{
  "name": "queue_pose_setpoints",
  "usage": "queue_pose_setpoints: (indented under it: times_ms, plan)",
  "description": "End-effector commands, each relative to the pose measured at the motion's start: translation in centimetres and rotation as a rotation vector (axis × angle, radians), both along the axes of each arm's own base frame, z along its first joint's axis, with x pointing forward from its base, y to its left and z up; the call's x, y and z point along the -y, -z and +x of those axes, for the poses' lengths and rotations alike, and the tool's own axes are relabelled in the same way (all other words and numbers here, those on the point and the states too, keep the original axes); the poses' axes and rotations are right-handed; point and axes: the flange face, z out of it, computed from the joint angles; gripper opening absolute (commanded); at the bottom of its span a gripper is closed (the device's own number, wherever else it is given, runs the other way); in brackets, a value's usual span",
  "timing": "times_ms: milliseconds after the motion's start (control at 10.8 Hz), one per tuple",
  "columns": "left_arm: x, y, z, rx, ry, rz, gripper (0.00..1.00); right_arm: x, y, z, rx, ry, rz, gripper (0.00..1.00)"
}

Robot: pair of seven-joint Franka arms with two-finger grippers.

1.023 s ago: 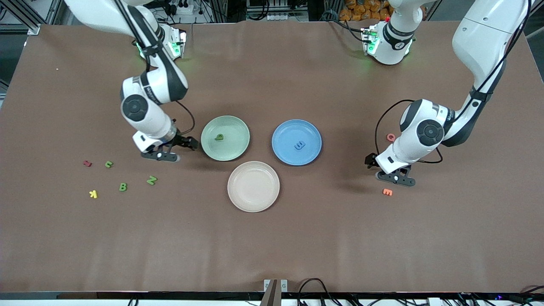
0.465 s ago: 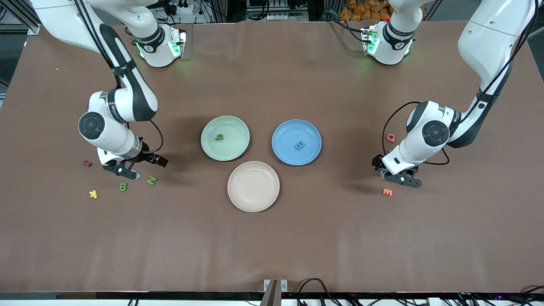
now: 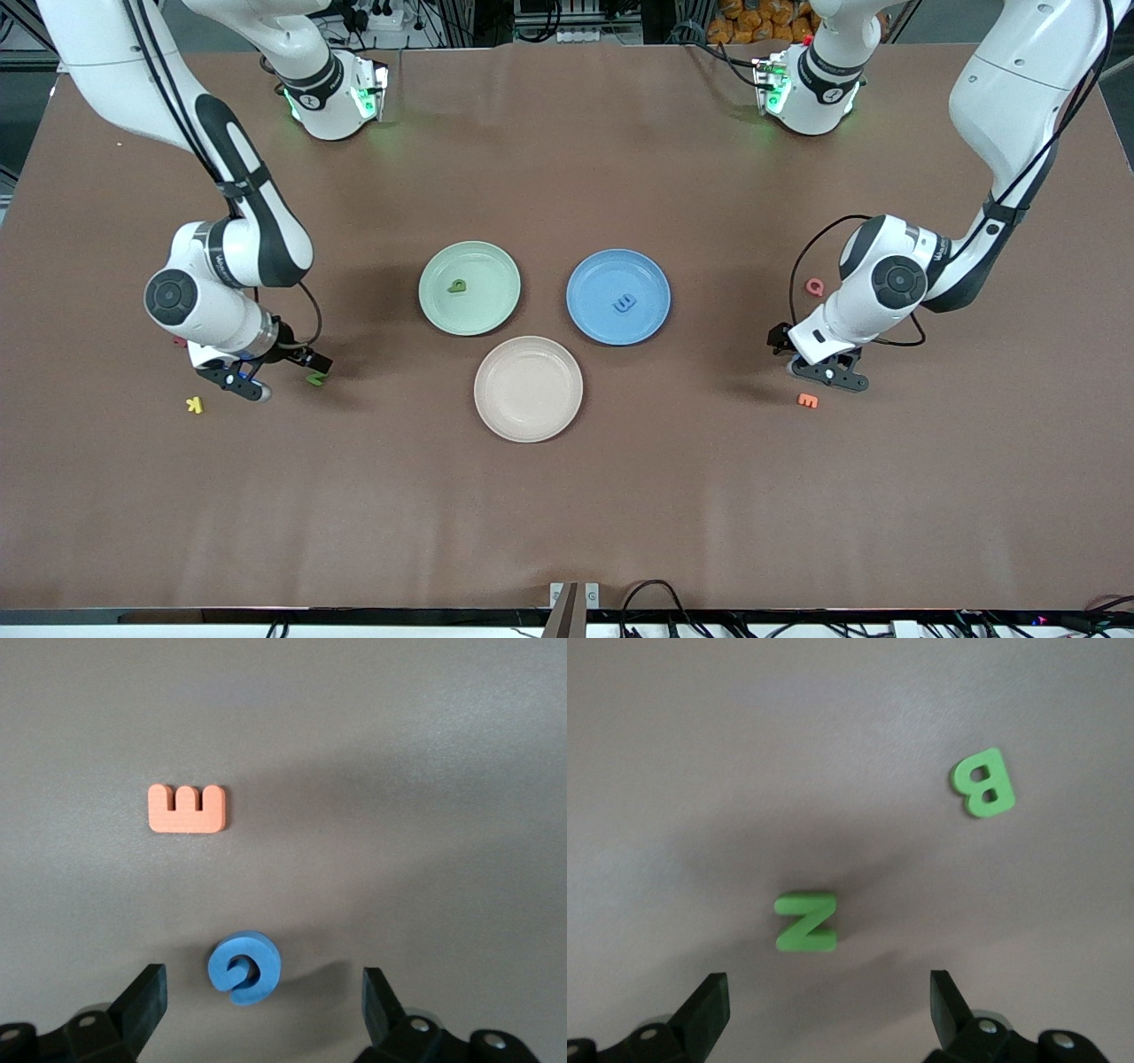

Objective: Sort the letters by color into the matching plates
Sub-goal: 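Grasp the blue G with the left gripper while the right gripper grasps green Z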

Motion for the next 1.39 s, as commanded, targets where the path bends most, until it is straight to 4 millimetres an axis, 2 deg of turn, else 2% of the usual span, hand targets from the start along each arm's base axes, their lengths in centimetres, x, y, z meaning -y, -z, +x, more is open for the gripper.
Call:
queue_pose_setpoints:
  times_ms: [0, 279, 465, 651, 744, 930, 1023, 1209, 1302]
  plan:
    - [0.1, 0.2, 0.6, 0.024, 0.021, 0.011, 0.94, 0.7, 1.2, 2.0, 0.005, 0.027, 0.0, 1.0]
    - [-0.2, 0.4, 1.0, 0.022, 0.021, 0.008, 0.73, 0.6, 2.3, 2.4, 0.002, 0.029, 0.002, 1.0]
    - [-0.2, 0.5, 1.0, 0.021, 0.02, 0.006, 0.72, 0.6, 3.3, 2.5, 0.025, 0.03, 0.003, 1.0]
    - [-0.2, 0.5, 1.0, 0.021, 0.02, 0.006, 0.61, 0.6, 3.8, 2.3, 0.019, 0.029, 0.002, 1.0]
    - [-0.1, 0.7, 1.0, 0.018, 0.02, 0.005, 0.6, 0.5, 3.9, 2.3, 0.017, 0.029, 0.002, 1.0]
    - [-0.2, 0.5, 1.2, 0.021, 0.018, 0.006, 0.07, 0.3, 4.5, 1.8, 0.005, 0.029, 0.0, 1.0]
    - [-0.1, 0.5, 1.2, 0.021, 0.019, 0.006, 0.0, 0.3, 4.7, 1.4, 0.002, 0.029, -0.001, 1.0]
    - [-0.1, 0.5, 1.2, 0.021, 0.017, 0.006, 0.0, 0.3, 4.6, 1.2, 0.006, 0.029, -0.001, 1.0]
    - [-0.1, 0.5, 1.2, 0.021, 0.019, 0.006, 0.0, 0.3, 4.5, 1.2, 0.008, 0.029, -0.001, 0.97]
